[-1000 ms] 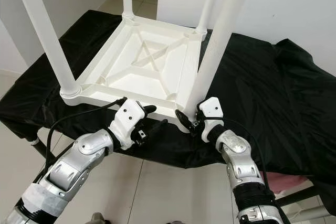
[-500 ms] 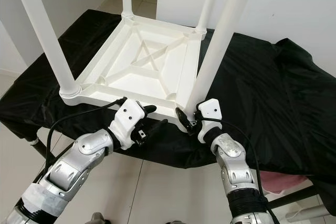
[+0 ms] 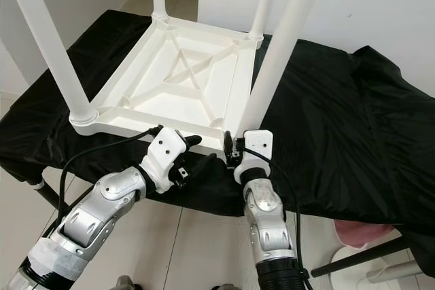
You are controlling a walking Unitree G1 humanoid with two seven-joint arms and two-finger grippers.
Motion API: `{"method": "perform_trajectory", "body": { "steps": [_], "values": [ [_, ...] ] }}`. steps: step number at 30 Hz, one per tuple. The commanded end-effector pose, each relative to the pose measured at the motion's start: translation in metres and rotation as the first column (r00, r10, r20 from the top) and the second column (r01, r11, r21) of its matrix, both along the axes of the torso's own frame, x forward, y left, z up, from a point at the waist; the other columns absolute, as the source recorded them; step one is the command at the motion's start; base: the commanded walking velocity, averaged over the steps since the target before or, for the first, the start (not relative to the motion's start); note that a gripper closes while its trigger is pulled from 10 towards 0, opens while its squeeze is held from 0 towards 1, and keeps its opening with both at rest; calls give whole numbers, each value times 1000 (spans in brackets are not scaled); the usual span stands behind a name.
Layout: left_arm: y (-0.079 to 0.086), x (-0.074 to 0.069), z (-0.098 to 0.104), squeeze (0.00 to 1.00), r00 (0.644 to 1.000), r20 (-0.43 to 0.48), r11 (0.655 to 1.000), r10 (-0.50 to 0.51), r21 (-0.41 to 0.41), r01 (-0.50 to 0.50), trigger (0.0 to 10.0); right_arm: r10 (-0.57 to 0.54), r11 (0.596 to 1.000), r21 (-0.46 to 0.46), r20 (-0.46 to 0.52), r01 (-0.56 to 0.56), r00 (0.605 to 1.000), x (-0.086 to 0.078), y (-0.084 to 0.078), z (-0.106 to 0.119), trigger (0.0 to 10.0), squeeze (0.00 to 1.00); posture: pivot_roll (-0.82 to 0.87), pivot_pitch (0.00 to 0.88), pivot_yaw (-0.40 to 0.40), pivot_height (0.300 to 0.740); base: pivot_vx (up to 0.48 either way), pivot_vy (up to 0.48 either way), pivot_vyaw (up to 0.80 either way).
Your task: Building children table
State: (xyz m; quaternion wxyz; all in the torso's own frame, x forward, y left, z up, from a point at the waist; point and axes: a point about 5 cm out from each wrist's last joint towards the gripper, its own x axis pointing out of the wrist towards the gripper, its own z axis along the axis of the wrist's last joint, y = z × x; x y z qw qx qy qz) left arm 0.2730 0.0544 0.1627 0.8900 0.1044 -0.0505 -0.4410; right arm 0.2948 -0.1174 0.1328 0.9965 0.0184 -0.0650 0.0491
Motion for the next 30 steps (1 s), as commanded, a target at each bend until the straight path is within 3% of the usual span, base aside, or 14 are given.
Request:
{"method": "perform_trajectory", "body": {
  "steps": [1, 23, 24, 25, 30],
  "values": [
    [-4, -4, 1, 0, 997, -9, 997, -73, 0, 73, 10000, 14, 1000, 14, -26, -14, 1000, -2, 4, -4, 10000, 0, 13, 103, -64, 740, 0, 0, 0],
    [5, 0, 1, 0, 1000, -3, 1000, 2, 12, -2, 10000, -15, 999, -36, -12, 15, 1000, 3, -6, 1, 10000, 0, 47, 112, -76, 740, 0, 0, 0],
    [6, 0, 1, 0, 1000, -3, 1000, 8, 11, -8, 10000, -16, 999, -38, -11, 15, 1000, 4, -7, 1, 10000, 251, 48, 111, -77, 740, 0, 0, 0],
    [6, 0, 1, 0, 1000, 0, 1000, 15, 8, -15, 10000, -18, 999, -38, -9, 17, 1000, 4, -8, 2, 10000, 1000, 46, 112, -77, 740, 0, 0, 0],
    [6, 0, 1, 0, 1000, 4, 1000, 20, 4, -20, 10000, -14, 999, -37, 1, 14, 1000, 3, -12, 3, 10000, 1000, 40, 113, -77, 740, 0, 0, 0]
  ]
}}
